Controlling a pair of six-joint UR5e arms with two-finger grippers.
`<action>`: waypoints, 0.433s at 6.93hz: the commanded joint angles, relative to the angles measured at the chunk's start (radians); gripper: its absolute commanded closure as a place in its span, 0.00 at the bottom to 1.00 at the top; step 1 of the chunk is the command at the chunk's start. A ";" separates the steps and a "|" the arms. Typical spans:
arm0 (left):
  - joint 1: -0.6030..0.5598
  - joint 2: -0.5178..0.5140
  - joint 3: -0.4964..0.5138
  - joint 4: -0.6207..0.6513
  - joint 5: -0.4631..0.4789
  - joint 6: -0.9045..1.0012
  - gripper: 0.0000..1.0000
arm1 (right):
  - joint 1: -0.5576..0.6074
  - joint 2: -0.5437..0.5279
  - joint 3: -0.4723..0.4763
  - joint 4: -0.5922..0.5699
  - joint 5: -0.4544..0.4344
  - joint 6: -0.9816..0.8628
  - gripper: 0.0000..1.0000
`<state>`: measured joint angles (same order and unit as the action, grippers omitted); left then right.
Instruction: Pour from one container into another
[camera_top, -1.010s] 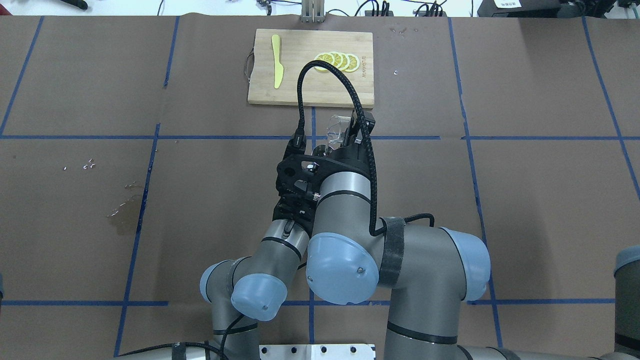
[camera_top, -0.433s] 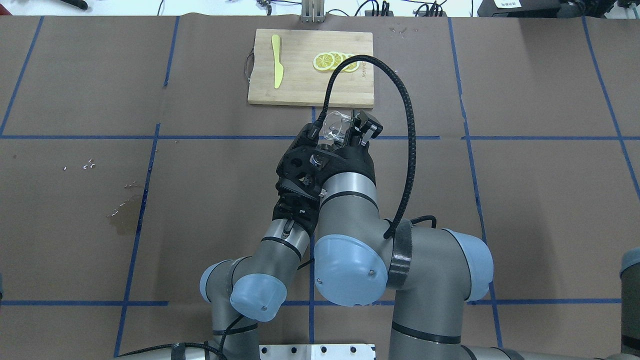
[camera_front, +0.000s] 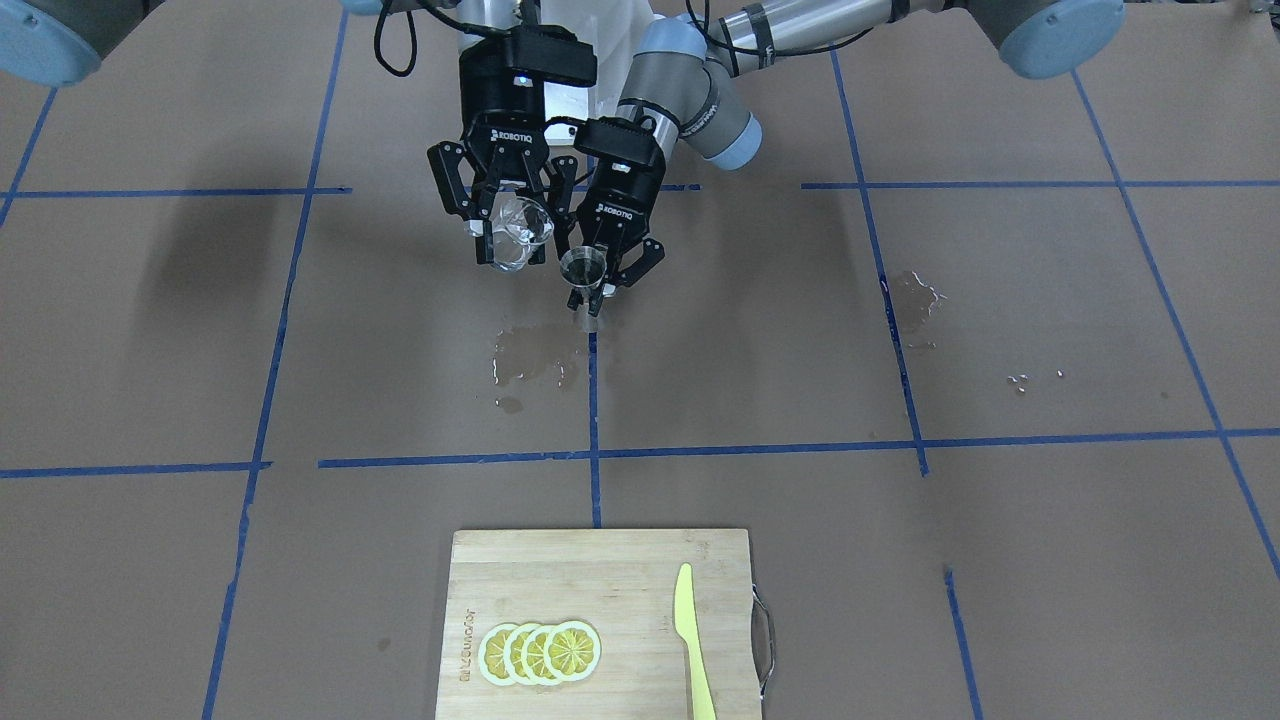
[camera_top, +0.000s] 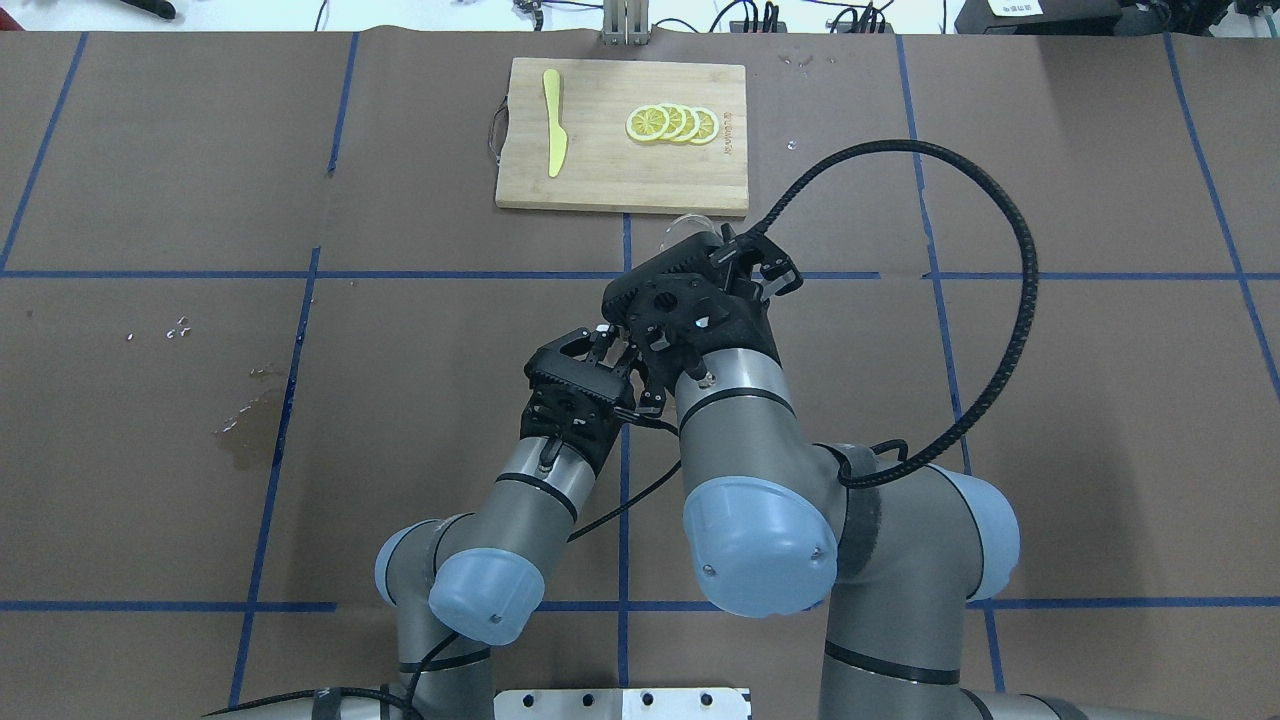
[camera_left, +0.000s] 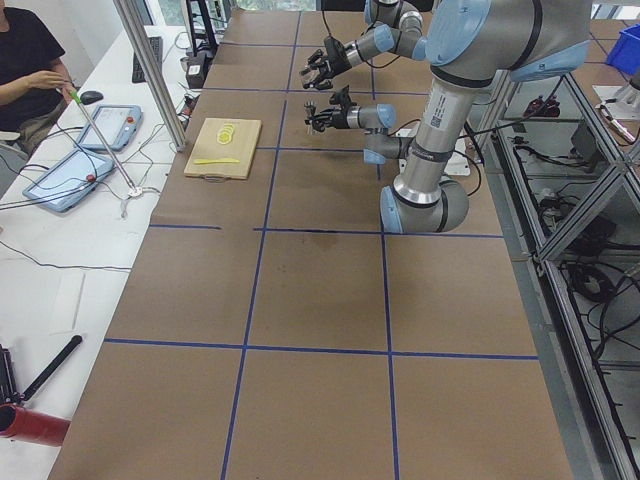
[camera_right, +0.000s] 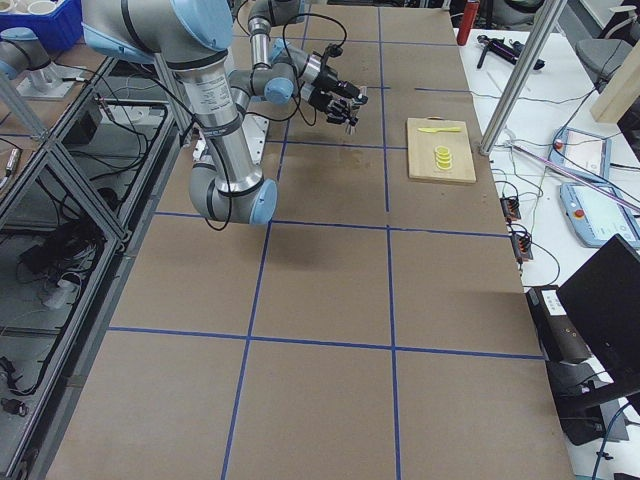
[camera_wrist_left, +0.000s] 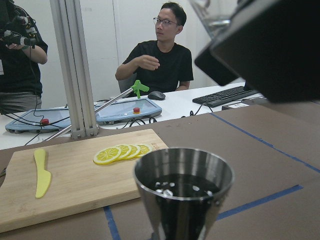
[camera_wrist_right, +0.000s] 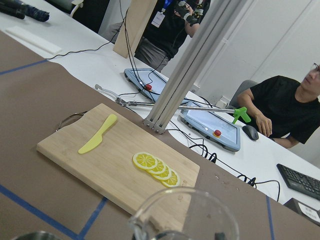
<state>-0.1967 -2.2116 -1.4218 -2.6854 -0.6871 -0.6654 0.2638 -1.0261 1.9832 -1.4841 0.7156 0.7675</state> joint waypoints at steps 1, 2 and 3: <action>-0.010 0.105 -0.095 -0.028 0.001 0.001 1.00 | 0.006 -0.121 0.032 0.150 0.021 0.232 1.00; -0.015 0.163 -0.110 -0.127 0.003 0.000 1.00 | 0.006 -0.206 0.051 0.229 0.021 0.239 1.00; -0.017 0.252 -0.129 -0.263 0.003 0.000 1.00 | 0.012 -0.298 0.051 0.304 0.030 0.254 1.00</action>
<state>-0.2102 -2.0456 -1.5279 -2.8213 -0.6847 -0.6653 0.2713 -1.2254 2.0275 -1.2675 0.7373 0.9954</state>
